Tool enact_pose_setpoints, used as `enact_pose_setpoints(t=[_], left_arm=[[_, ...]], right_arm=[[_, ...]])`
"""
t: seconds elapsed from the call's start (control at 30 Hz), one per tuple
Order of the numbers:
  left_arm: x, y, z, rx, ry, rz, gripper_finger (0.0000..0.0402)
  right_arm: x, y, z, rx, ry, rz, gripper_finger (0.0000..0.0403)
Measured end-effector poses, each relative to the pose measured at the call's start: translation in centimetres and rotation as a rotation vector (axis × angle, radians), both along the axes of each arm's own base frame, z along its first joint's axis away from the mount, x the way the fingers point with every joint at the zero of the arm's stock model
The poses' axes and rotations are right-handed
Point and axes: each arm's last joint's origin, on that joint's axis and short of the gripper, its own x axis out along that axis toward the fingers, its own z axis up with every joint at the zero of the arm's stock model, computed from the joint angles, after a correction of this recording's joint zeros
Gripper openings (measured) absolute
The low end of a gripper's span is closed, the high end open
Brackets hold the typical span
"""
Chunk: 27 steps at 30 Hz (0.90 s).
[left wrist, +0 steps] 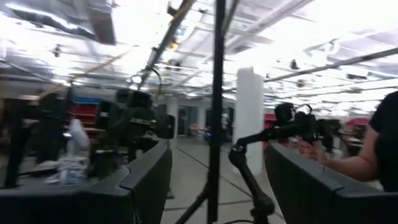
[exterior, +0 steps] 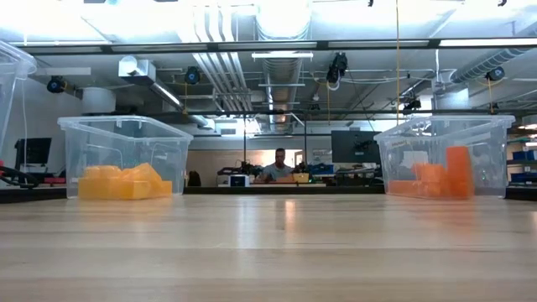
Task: Sort blocks
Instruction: Return to Home Position
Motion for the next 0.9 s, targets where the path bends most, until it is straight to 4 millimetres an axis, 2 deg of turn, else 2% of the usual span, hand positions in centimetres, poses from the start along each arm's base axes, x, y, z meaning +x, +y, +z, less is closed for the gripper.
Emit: enact_pose_setpoints(t=[0.13, 0.3, 0.43, 0.77, 0.9], left_arm=[[-2.9, 0.3, -1.2, -0.020, -0.043, 0.039, 0.0233], [-6.6, 0.6, -2.8, -0.030, -0.102, 0.072, 0.0233], [-8.9, 1.0, -4.4, -0.104, -0.145, 0.144, 0.0233], [-10.8, 1.5, -9.8, -0.229, -0.169, 0.244, 0.0233], [-11.0, 1.6, -11.4, -0.283, -0.182, 0.220, 0.0233]], right_arm=[[-1.7, -0.9, -1.2, 0.036, -0.020, -0.050, 0.0332], [-6.1, -1.9, -2.6, 0.064, -0.132, -0.047, 0.0322], [-6.7, -2.1, -4.5, 0.099, -0.152, -0.037, 0.0316], [-7.6, -2.5, -9.1, 0.141, -0.215, -0.083, 0.0300], [-8.3, -2.6, -11.2, 0.152, -0.253, -0.080, 0.0297]])
